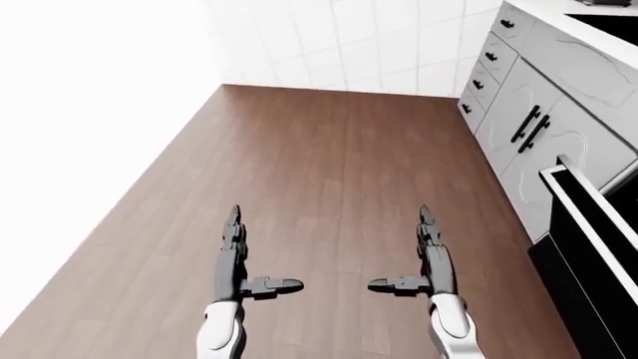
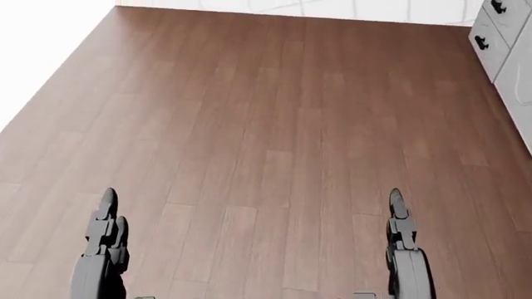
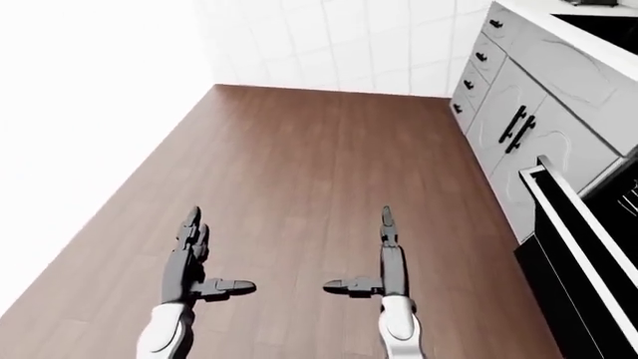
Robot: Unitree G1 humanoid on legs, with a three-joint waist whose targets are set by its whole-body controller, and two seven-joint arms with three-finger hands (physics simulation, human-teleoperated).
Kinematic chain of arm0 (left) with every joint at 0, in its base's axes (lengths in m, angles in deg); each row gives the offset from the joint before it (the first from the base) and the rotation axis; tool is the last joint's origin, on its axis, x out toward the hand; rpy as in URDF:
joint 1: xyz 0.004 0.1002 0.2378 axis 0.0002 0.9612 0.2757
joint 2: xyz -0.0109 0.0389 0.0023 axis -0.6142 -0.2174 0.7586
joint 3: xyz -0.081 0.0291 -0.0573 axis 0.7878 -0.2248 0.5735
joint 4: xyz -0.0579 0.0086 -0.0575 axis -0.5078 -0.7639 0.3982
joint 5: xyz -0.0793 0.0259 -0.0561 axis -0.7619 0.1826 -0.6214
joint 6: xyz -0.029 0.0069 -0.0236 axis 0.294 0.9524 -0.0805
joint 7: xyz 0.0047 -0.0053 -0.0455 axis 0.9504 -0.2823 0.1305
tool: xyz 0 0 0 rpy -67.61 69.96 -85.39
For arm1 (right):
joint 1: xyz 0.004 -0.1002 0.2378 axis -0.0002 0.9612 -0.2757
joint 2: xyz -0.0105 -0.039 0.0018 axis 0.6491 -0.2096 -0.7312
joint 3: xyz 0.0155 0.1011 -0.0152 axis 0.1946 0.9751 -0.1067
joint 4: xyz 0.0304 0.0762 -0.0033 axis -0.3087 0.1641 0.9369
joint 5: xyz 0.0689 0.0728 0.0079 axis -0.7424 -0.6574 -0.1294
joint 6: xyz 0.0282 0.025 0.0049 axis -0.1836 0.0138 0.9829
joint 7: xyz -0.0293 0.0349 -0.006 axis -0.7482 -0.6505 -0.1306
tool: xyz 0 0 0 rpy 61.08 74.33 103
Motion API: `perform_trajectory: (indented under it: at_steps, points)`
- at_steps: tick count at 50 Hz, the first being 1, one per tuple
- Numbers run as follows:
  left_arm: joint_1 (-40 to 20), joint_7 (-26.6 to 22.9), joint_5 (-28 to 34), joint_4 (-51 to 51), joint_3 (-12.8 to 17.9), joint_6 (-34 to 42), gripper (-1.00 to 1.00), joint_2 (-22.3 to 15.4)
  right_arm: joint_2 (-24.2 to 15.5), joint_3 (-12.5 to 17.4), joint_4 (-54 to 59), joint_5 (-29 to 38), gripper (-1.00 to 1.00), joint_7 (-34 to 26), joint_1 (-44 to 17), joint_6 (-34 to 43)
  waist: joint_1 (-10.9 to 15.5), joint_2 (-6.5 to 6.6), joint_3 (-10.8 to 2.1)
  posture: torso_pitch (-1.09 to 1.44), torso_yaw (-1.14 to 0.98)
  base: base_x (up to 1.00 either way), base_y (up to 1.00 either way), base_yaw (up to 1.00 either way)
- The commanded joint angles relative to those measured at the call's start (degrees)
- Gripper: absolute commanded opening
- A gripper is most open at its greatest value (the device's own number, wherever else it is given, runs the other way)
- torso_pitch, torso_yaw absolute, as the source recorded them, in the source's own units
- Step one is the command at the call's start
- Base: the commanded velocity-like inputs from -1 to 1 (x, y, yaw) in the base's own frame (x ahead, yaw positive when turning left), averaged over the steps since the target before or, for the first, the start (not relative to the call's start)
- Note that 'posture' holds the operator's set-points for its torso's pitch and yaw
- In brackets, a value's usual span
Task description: Close the dishwasher door
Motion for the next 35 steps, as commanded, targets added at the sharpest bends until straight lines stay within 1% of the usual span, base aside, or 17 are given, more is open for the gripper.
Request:
perform_trajectory:
  at_steps: [1,5,8,9,10,11,12,13,17,21,28,30,31,32,33,34,35]
  points:
    - [-1.2,-0.3,0.0,2.7,-0.7,-2.2,1.0,0.3,-0.4,0.5,-2.5,0.1,1.0,0.5,-1.0,-1.8,-0.1,0.04,-0.73,0.0,0.0,0.0,-0.57,0.0]
    - [-1.1,-0.3,-0.2,3.0,-0.6,-2.0,1.0,0.2,-0.4,0.4,-2.8,0.0,1.0,0.4,-0.8,-1.6,0.4,-1.91,-0.35,0.0,0.0,0.0,-0.48,0.0]
    - [-1.2,-0.3,-0.1,2.8,-0.6,-2.1,1.0,0.2,-0.4,0.4,-2.9,0.0,1.0,0.3,-0.8,-1.6,0.5,-4.31,-0.27,0.0,0.0,0.0,-0.47,0.0]
    - [-1.2,-0.3,-0.1,2.8,-0.6,-2.1,1.0,0.2,-0.4,0.4,-2.8,0.0,1.0,0.3,-0.8,-1.6,0.4,-5.51,-0.39,0.0,0.0,0.0,-0.47,0.0]
    - [-1.2,-0.3,-0.1,2.9,-0.6,-2.1,1.0,0.2,-0.4,0.4,-2.9,0.0,1.0,0.3,-0.8,-1.6,0.2,-7.31,-0.88,0.0,0.0,0.0,-0.46,0.0]
    - [-1.2,-0.3,-0.1,2.9,-0.6,-2.0,1.0,0.2,-0.4,0.4,-2.9,0.0,1.0,0.3,-0.8,-1.6,-0.1,-10.36,-1.76,0.0,0.0,0.0,-0.46,0.0]
    - [-1.1,-0.3,-0.1,3.0,-0.6,-2.0,1.0,0.2,-0.4,0.4,-2.9,0.0,1.0,0.3,-0.7,-1.6,-0.5,-7.17,-0.92,0.0,0.0,0.0,-0.45,0.0]
    - [-1.1,-0.3,-0.1,3.0,-0.6,-2.0,1.0,0.2,-0.4,0.4,-3.1,0.0,1.0,0.3,-0.7,-1.5,-0.4,-7.47,-0.56,0.0,0.0,0.0,-0.47,0.0]
    - [-1.1,-0.3,-0.2,3.1,-0.5,-1.9,1.0,0.2,-0.3,0.3,-3.3,0.1,1.0,0.4,-0.8,-1.3,-0.8,-5.28,-0.43,0.0,0.0,0.0,-0.45,0.0]
    - [-1.0,-0.3,-0.1,3.2,-0.6,-2.0,1.0,0.3,-0.4,0.3,-3.4,0.1,1.0,0.3,-0.7,-1.4,-0.5,-3.96,0.29,0.0,0.0,0.0,-0.41,0.0]
    - [-1.2,-0.3,-0.2,2.9,-0.4,-2.1,1.0,0.1,-0.3,0.2,-3.0,0.2,1.0,0.5,-0.9,-1.4,-0.2,-2.37,0.05,0.0,0.0,0.0,-0.4,0.0]
    - [-1.2,-0.3,-0.2,3.1,-0.4,-2.0,1.0,0.1,-0.3,0.2,-2.8,0.2,1.0,0.5,-1.0,-1.6,-0.2,-1.29,0.04,0.0,0.0,0.0,-0.38,0.0]
    - [-1.2,-0.3,-0.2,3.0,-0.3,-2.0,1.0,0.2,-0.3,0.2,-2.8,0.2,1.0,0.5,-1.0,-1.5,-0.2,-0.32,-0.14,0.0,0.0,0.0,-0.38,0.0]
    - [-1.3,-0.3,-0.2,2.9,-0.3,-2.1,1.0,0.1,-0.3,0.1,-2.7,0.2,1.0,0.5,-1.1,-1.6,-0.3,-0.82,-0.12,0.0,0.0,0.0,-0.38,0.0]
    - [-1.3,-0.3,-0.2,2.8,-0.3,-2.1,1.0,0.1,-0.3,0.2,-2.7,0.2,1.0,0.5,-1.1,-1.5,0.2,-1.86,-0.26,0.0,0.0,0.0,-0.37,0.0]
    - [-1.3,-0.3,-0.2,2.8,-0.3,-2.1,1.0,0.2,-0.3,0.2,-2.8,0.2,1.0,0.5,-1.1,-1.5,-0.1,-0.93,-0.17,0.0,0.0,0.0,-0.37,0.0]
    - [-1.3,-0.3,-0.2,2.9,-0.3,-2.1,1.0,0.2,-0.3,0.2,-2.8,0.2,1.0,0.5,-1.0,-1.5,0.0,-0.56,-0.3,0.0,0.0,0.0,-0.37,0.0]
